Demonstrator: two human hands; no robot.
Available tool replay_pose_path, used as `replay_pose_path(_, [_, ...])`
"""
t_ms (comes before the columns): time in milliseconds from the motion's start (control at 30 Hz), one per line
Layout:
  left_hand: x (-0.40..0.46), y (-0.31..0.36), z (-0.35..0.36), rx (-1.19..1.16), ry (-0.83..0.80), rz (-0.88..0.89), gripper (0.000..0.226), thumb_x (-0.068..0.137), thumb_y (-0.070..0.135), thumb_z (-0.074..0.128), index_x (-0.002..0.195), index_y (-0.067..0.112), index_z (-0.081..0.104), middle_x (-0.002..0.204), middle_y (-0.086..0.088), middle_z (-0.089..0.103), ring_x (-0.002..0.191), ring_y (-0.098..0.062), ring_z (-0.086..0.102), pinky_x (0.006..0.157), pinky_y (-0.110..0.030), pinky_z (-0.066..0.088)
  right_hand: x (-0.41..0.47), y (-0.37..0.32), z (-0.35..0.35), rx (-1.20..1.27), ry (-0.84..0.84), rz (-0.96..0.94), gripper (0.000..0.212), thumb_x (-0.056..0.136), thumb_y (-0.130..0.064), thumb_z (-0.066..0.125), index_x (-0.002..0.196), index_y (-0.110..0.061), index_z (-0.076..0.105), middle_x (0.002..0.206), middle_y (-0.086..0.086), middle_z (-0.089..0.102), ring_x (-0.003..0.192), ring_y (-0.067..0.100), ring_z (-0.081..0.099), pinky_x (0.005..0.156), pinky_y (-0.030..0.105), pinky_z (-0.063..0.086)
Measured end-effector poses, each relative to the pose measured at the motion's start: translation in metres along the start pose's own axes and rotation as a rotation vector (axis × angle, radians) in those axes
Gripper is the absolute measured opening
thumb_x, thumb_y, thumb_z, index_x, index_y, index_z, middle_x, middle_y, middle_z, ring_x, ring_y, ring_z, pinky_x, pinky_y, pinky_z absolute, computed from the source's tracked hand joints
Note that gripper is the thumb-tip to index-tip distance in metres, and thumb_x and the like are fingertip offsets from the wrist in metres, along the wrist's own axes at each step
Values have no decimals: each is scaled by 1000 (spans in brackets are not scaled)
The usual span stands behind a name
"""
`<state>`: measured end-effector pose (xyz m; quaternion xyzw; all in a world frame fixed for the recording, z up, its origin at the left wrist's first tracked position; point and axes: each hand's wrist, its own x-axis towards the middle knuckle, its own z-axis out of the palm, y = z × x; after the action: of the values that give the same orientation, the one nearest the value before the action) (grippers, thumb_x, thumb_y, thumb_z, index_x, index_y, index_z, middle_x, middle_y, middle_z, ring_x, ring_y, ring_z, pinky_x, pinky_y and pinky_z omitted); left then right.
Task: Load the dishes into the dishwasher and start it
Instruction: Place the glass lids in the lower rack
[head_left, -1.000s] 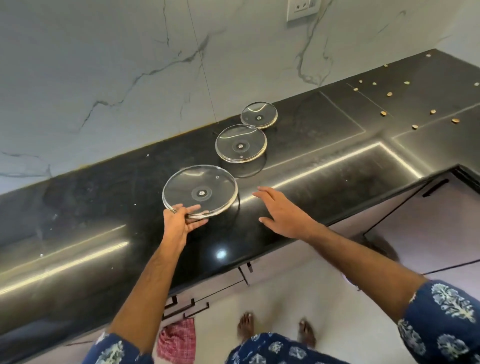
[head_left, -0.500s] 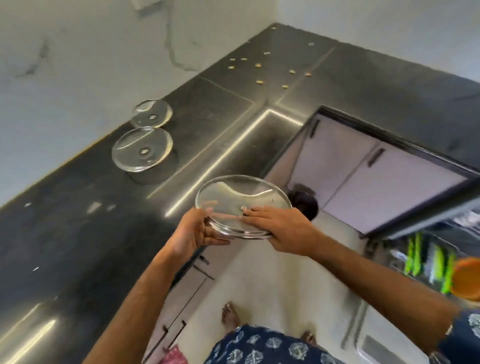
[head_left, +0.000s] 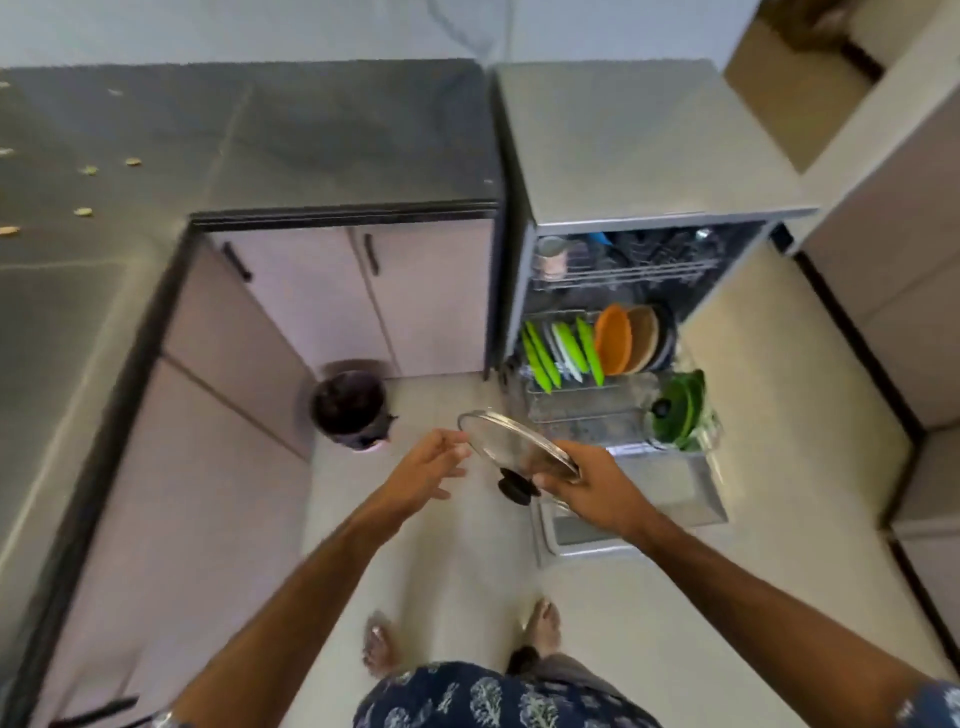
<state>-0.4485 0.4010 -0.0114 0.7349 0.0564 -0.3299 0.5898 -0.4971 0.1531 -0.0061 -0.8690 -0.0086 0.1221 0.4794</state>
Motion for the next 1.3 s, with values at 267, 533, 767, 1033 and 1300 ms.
replay_pose_path(267, [124, 2, 122, 127, -183, -108, 17, 105, 25, 50, 119, 24, 59, 126, -1, 62, 113, -18, 61, 83, -32, 46, 3, 126, -67, 291, 219, 326, 26, 87, -2, 72, 111, -13, 72, 100, 0, 77, 97, 16, 73, 88, 39, 59])
replay_pose_path(533, [294, -44, 177, 249, -282, -175, 21, 101, 15, 51, 116, 21, 64, 107, 2, 65, 92, -10, 59, 71, -22, 43, 79, 238, -106, 599, 398, 620, 21, 94, -11, 66, 115, -11, 67, 106, 6, 76, 97, 22, 74, 69, 33, 59])
replay_pose_path(767, [448, -96, 224, 455, -366, -67, 22, 101, 14, 51, 119, 18, 63, 114, 7, 63, 99, -10, 61, 68, -10, 44, 143, 345, -138, 672, 582, 661, 12, 95, -24, 62, 106, -19, 63, 103, 7, 76, 96, 27, 74, 80, 49, 59])
replay_pose_path(1033, [572, -148, 298, 708, -326, 234, 33, 90, 9, 62, 123, 6, 60, 121, -15, 62, 113, -29, 60, 100, -42, 47, 183, 449, -178, 669, 708, 612, 12, 100, -25, 56, 104, -15, 59, 96, 15, 76, 87, 38, 74, 69, 56, 60])
replay_pose_path(1300, [650, -175, 358, 928, -236, 387, 54, 87, 16, 70, 137, 8, 51, 135, -15, 56, 124, -32, 53, 102, -49, 44, 213, 513, -216, 650, 663, 613, 36, 102, -23, 54, 126, 4, 48, 92, 14, 76, 82, 33, 75, 61, 44, 61])
